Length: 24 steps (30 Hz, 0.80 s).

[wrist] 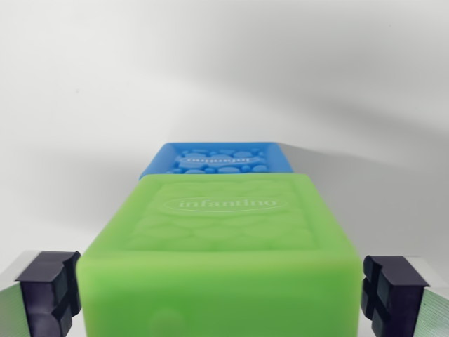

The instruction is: Stack cube

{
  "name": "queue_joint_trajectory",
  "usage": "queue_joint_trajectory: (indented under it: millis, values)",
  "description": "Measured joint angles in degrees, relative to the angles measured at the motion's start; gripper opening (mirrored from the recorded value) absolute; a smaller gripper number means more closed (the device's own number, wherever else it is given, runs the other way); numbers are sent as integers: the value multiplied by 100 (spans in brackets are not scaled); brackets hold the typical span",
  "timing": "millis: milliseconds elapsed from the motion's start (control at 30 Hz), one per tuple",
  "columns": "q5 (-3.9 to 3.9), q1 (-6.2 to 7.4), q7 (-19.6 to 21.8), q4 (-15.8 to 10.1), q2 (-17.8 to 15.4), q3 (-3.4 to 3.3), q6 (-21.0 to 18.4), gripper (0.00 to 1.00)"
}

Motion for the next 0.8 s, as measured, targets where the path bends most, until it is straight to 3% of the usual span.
queue_joint_trajectory:
  millis: [533, 800]
  values:
    - [0, 0, 0, -3, -35, 0, -30, 100]
    - [1, 0, -2, -33, -292, 0, -242, 100]
